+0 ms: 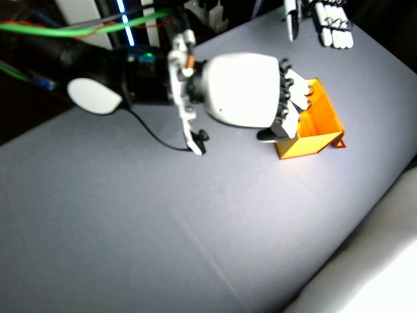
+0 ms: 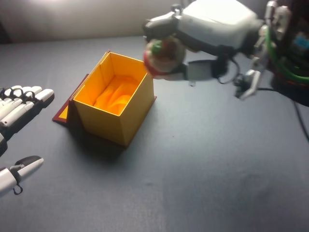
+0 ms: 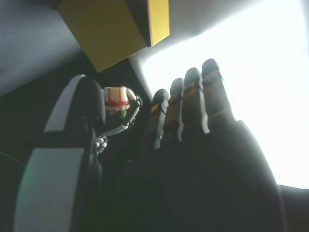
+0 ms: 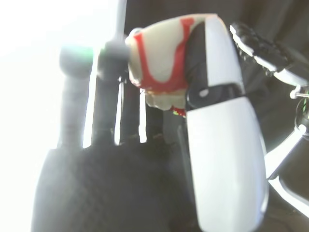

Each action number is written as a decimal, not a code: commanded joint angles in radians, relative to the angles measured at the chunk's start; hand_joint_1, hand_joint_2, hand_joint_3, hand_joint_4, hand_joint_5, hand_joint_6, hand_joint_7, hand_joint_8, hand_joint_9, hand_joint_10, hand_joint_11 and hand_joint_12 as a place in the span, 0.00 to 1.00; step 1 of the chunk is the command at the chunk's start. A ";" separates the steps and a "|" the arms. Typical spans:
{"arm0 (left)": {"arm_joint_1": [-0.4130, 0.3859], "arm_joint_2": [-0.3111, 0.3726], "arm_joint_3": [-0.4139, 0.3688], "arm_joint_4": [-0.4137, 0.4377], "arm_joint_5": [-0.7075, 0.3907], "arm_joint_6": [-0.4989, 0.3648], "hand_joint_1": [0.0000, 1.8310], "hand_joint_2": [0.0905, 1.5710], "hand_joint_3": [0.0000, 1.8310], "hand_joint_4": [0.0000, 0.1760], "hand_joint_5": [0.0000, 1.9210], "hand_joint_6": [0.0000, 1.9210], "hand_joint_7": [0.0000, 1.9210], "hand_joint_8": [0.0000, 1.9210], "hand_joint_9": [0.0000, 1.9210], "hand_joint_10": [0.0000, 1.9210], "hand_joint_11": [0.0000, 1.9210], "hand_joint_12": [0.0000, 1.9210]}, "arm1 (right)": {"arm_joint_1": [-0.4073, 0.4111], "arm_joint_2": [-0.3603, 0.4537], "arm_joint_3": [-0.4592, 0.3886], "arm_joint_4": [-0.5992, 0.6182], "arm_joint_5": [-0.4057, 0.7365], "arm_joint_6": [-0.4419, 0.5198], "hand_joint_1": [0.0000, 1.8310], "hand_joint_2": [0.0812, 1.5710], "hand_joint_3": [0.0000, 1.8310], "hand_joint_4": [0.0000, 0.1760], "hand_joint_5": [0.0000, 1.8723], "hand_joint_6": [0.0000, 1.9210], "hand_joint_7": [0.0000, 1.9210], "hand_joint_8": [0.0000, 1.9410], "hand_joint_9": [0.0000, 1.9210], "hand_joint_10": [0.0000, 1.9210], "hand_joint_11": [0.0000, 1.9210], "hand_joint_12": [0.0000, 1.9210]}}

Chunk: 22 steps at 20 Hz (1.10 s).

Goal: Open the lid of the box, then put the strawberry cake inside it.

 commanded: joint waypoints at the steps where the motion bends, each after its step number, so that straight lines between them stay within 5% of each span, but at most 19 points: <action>1: -0.004 -0.005 0.007 -0.014 -0.114 -0.005 0.42 0.87 0.00 0.13 0.00 0.00 0.00 0.00 0.00 0.00 0.00 0.00 | 0.024 -0.027 0.016 0.011 0.104 0.005 0.63 0.75 0.00 0.00 0.43 0.64 0.56 0.89 0.67 0.99 0.72 1.00; 2: -0.004 -0.011 0.011 -0.017 -0.109 -0.006 0.43 0.86 0.00 0.14 0.00 0.00 0.00 0.00 0.00 0.00 0.01 0.00 | 0.035 -0.065 0.042 0.011 0.089 0.005 0.68 0.75 0.00 0.00 0.43 0.53 0.47 0.72 0.51 0.72 0.47 0.88; 4: -0.004 -0.022 0.017 -0.022 -0.106 -0.012 0.42 0.86 0.00 0.15 0.00 0.00 0.00 0.00 0.00 0.00 0.00 0.00 | 0.050 -0.110 0.071 0.011 0.059 0.005 0.67 0.76 0.00 0.00 0.41 0.55 0.45 0.76 0.48 0.74 0.45 0.92; 6: -0.005 -0.032 0.020 -0.029 -0.101 -0.014 0.41 0.87 0.00 0.19 0.00 0.00 0.00 0.00 0.00 0.00 0.00 0.00 | 0.058 -0.156 0.101 0.011 0.028 0.004 0.66 0.79 0.00 0.00 0.37 0.58 0.39 0.85 0.47 0.91 0.51 0.99; 7: -0.005 -0.035 0.021 -0.032 -0.099 -0.015 0.39 0.87 0.00 0.19 0.00 0.00 0.00 0.00 0.00 0.00 0.00 0.00 | 0.061 -0.173 0.112 0.011 0.014 0.003 0.65 0.79 0.00 0.00 0.36 0.64 0.41 0.80 0.37 0.75 0.26 0.95; 8: -0.005 -0.038 0.022 -0.033 -0.096 -0.017 0.39 0.87 0.00 0.19 0.00 0.00 0.00 0.00 0.00 0.00 0.00 0.00 | 0.066 -0.188 0.121 0.011 -0.011 -0.007 0.65 0.79 0.00 0.00 0.36 0.64 0.41 0.80 0.37 0.75 0.26 0.95; 9: -0.005 -0.041 0.023 -0.035 -0.095 -0.018 0.41 0.87 0.00 0.12 0.00 0.00 0.00 0.00 0.00 0.00 0.00 0.00 | 0.070 -0.202 0.131 0.011 -0.036 -0.017 0.66 0.78 0.00 0.00 0.37 0.64 0.44 0.73 0.42 0.64 0.27 0.85; 11: -0.005 -0.044 0.025 -0.038 -0.095 -0.019 0.42 0.86 0.00 0.04 0.00 0.00 0.00 0.00 0.00 0.00 0.00 0.00 | 0.076 -0.222 0.149 0.011 -0.065 -0.020 0.65 0.80 0.00 0.00 0.33 0.68 0.41 0.79 0.40 0.72 0.29 0.91; 13: -0.007 -0.048 0.030 -0.038 -0.093 -0.022 0.40 0.87 0.00 0.20 0.00 0.00 0.00 0.00 0.00 0.00 0.00 0.00 | 0.082 -0.243 0.169 0.011 -0.095 -0.020 0.62 0.81 0.00 0.00 0.34 0.71 0.38 0.80 0.34 0.66 0.19 0.88; 14: -0.009 -0.049 0.031 -0.037 -0.091 -0.022 0.41 0.86 0.00 0.12 0.01 0.00 0.00 0.00 0.00 0.00 0.00 0.00 | 0.082 -0.248 0.176 0.012 -0.106 -0.020 0.64 0.82 0.00 0.00 0.32 0.69 0.38 0.85 0.41 0.79 0.35 0.96; 15: -0.013 -0.050 0.033 -0.035 -0.088 -0.023 0.43 0.86 0.00 0.03 0.01 0.00 0.00 0.00 0.00 0.00 0.00 0.00 | 0.082 -0.254 0.183 0.016 -0.116 -0.020 0.64 0.83 0.00 0.00 0.30 0.71 0.38 0.85 0.43 0.82 0.41 0.95; 16: -0.015 -0.052 0.034 -0.033 -0.086 -0.023 0.43 0.86 0.00 0.00 0.01 0.00 0.00 0.00 0.00 0.00 0.00 0.00 | 0.082 -0.254 0.183 0.016 -0.118 -0.020 0.54 0.82 0.00 0.00 0.20 0.55 0.24 0.52 0.23 0.55 0.17 0.82; 17: -0.018 -0.053 0.035 -0.031 -0.085 -0.024 0.42 0.87 0.00 0.03 0.01 0.00 0.00 0.00 0.00 0.00 0.00 0.00 | 0.082 -0.254 0.183 0.015 -0.122 -0.021 0.47 0.78 0.00 0.00 0.15 0.36 0.21 0.34 0.17 0.47 0.09 0.79; 18: -0.019 -0.053 0.035 -0.031 -0.086 -0.024 0.42 0.87 0.00 0.03 0.01 0.00 0.00 0.00 0.00 0.00 0.00 0.00 | 0.082 -0.254 0.183 0.015 -0.125 -0.021 0.47 0.78 0.00 0.00 0.15 0.36 0.21 0.34 0.17 0.47 0.09 0.79; 19: -0.019 -0.054 0.035 -0.032 -0.088 -0.024 0.41 0.87 0.00 0.03 0.01 0.00 0.00 0.00 0.00 0.00 0.00 0.00 | 0.082 -0.254 0.182 0.015 -0.127 -0.021 0.43 0.75 0.00 0.00 0.10 0.25 0.18 0.19 0.11 0.35 0.02 0.72; 20: -0.019 -0.054 0.034 -0.033 -0.089 -0.024 0.40 0.86 0.00 0.12 0.01 0.00 0.00 0.00 0.00 0.00 0.00 0.00 | 0.082 -0.254 0.182 0.015 -0.127 -0.021 0.42 0.73 0.00 0.10 0.09 0.08 0.14 0.02 0.08 0.14 0.00 0.50; 21: -0.019 -0.054 0.033 -0.035 -0.092 -0.024 0.40 0.86 0.00 0.12 0.01 0.00 0.00 0.00 0.00 0.00 0.00 0.00 | 0.082 -0.254 0.180 0.015 -0.129 -0.021 0.42 0.73 0.00 0.10 0.09 0.08 0.14 0.02 0.08 0.14 0.00 0.50; 22: -0.019 -0.054 0.033 -0.037 -0.095 -0.024 0.40 0.86 0.00 0.28 0.00 0.00 0.00 0.00 0.00 0.00 0.00 0.00 | 0.082 -0.254 0.179 0.015 -0.130 -0.021 0.42 0.71 0.00 0.08 0.10 0.01 0.12 0.00 0.11 0.04 0.00 0.41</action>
